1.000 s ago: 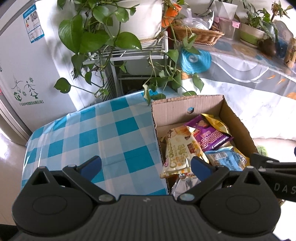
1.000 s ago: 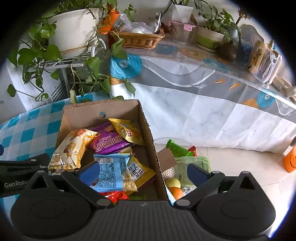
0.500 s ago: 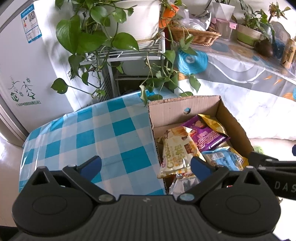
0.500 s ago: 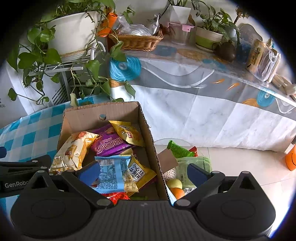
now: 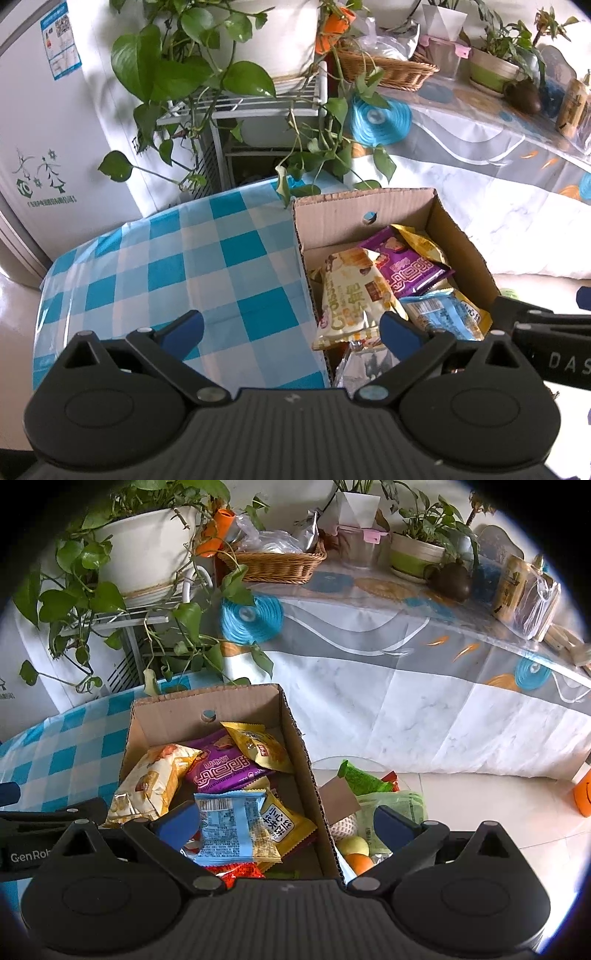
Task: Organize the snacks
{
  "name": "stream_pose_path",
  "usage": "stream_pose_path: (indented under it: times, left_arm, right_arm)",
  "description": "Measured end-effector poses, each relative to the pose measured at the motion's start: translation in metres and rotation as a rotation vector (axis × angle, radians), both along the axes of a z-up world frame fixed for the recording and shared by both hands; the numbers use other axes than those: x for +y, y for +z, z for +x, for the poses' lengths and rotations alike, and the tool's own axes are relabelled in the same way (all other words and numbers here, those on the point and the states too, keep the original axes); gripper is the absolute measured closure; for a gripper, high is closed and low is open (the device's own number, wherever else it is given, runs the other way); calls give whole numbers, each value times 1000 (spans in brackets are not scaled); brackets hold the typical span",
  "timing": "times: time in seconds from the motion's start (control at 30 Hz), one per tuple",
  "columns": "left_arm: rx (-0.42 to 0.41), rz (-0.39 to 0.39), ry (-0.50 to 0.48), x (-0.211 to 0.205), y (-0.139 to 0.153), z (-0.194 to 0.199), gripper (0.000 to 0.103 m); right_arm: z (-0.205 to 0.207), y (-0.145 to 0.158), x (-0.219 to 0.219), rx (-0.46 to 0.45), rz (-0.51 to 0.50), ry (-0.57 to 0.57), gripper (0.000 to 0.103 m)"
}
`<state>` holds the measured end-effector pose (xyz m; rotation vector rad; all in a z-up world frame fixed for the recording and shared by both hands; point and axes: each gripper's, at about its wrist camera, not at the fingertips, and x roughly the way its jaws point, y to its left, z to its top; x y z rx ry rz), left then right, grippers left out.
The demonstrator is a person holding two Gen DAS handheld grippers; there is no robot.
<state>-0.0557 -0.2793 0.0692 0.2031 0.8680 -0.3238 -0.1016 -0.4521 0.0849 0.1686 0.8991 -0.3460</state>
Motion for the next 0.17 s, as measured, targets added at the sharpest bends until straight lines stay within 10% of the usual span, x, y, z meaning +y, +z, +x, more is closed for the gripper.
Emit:
stream_pose_path:
  times: [0.17]
  left_arm:
    - [-13, 6, -7, 2, -1, -3, 2]
  right_arm:
    - [-1, 1, 2, -5, -6, 2, 0]
